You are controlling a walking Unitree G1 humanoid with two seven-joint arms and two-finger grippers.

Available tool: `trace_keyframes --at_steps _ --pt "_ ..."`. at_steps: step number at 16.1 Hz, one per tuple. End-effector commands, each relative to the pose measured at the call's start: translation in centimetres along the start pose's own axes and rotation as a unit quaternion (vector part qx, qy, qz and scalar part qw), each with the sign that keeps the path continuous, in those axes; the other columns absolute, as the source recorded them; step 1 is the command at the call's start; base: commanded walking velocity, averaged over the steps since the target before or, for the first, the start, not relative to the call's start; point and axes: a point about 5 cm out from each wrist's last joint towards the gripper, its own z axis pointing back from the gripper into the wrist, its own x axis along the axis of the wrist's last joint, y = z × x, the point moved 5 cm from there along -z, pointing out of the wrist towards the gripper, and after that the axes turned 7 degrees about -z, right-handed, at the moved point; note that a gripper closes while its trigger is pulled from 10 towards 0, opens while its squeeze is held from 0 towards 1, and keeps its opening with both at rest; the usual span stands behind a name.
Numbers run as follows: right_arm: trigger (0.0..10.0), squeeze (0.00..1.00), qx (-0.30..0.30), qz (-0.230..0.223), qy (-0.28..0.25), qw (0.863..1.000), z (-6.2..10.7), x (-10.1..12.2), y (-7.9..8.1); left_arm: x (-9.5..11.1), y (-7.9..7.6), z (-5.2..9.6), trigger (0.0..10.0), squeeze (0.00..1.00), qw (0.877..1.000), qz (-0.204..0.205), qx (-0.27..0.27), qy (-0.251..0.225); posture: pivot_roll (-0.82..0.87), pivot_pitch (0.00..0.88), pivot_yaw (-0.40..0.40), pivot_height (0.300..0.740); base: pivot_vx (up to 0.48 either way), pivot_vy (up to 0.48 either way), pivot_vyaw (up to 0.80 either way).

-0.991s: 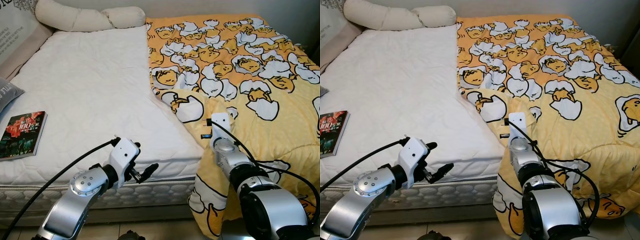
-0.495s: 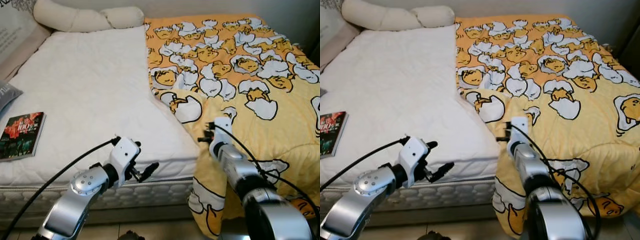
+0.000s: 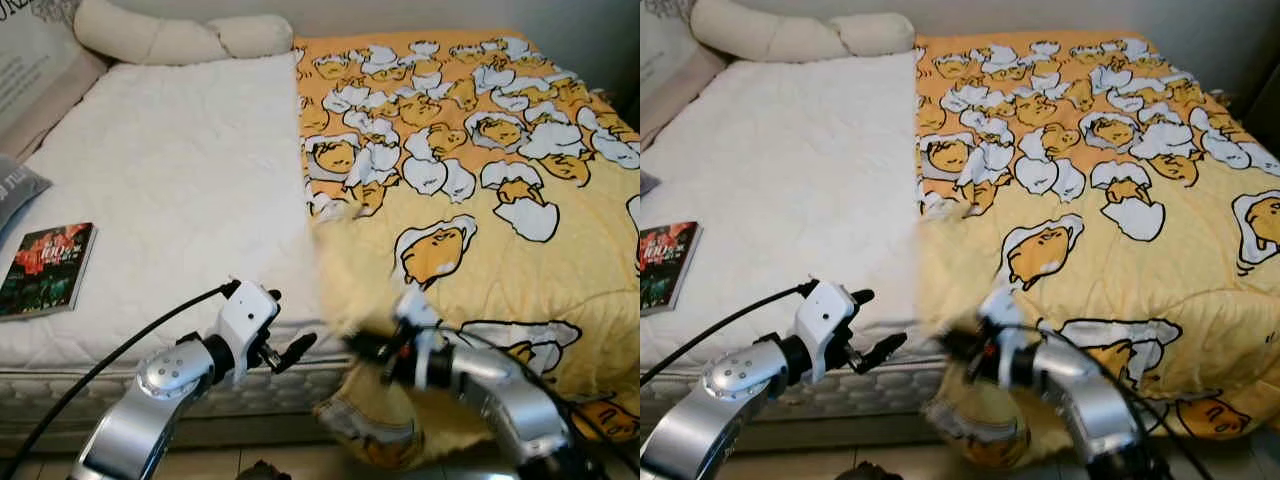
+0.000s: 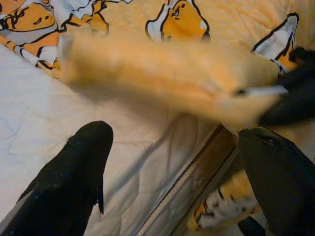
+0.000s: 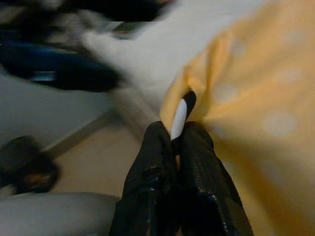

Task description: Clean up the room

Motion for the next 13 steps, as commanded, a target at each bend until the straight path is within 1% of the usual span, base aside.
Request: trace_keyframes --at_steps 1,3,4,5,6,7,8,9,11,13 --pt "0.0 0.00 0.026 0.006 -0.011 1.000 -0.2 0.9 0.9 0.2 -0.2 0.3 10.0 0.00 1.000 -0.009 -0.006 -0.002 0.03 0.000 0.082 0.740 0.000 0.000 0.00" --pt "0.0 0.00 0.060 -0.011 -0.017 0.998 -0.4 1.1 2.5 0.2 -0.2 0.4 10.0 0.00 1.000 -0.010 -0.007 -0.001 0.04 0.000 0.082 0.740 0.000 0.000 0.00" --pt "0.5 0.00 0.055 0.005 -0.003 0.998 -0.9 0.6 2.9 0.2 -0.1 0.5 10.0 0.00 1.000 -0.011 -0.006 0.001 0.04 0.000 0.082 0.740 0.000 0.000 0.00" --pt "10.0 0.00 0.042 0.014 0.004 0.999 -1.0 0.4 2.8 0.1 0.0 0.6 10.0 0.00 1.000 -0.011 -0.005 0.002 0.04 0.000 0.082 0.740 0.000 0.000 0.00" --pt "10.0 0.00 0.032 0.020 0.008 0.999 -1.1 0.3 2.7 0.1 0.0 0.6 10.0 0.00 1.000 -0.012 -0.005 0.003 0.04 0.000 0.082 0.740 0.000 0.000 0.00" --pt "10.0 0.00 0.034 0.013 0.009 0.999 -1.2 0.3 2.9 0.1 0.0 0.7 10.0 0.00 1.000 -0.012 -0.005 0.004 0.05 0.000 0.082 0.740 0.000 0.000 0.00" --pt "10.0 0.93 0.043 0.005 0.021 0.999 -1.3 -0.1 3.2 0.0 0.0 0.7 10.0 0.00 1.000 -0.013 -0.004 0.005 0.05 0.000 0.078 0.740 0.000 0.000 0.00" --pt "10.0 1.00 0.046 0.000 0.030 0.998 -1.2 -0.5 3.4 0.0 0.0 0.6 10.0 0.00 1.000 -0.014 -0.002 0.006 0.05 0.000 0.075 0.740 0.000 0.000 0.00" --pt "10.0 1.00 0.045 -0.005 0.032 0.998 -1.2 -0.6 3.4 0.0 0.1 0.6 10.0 0.00 1.000 -0.014 -0.001 0.006 0.05 0.000 0.072 0.740 0.000 0.000 0.00" --pt "10.0 1.00 0.032 -0.006 0.018 0.999 -1.0 -0.1 3.2 -0.2 0.3 0.5 10.0 0.00 1.000 -0.016 0.006 0.007 0.04 0.000 0.071 0.740 0.000 0.000 0.00"
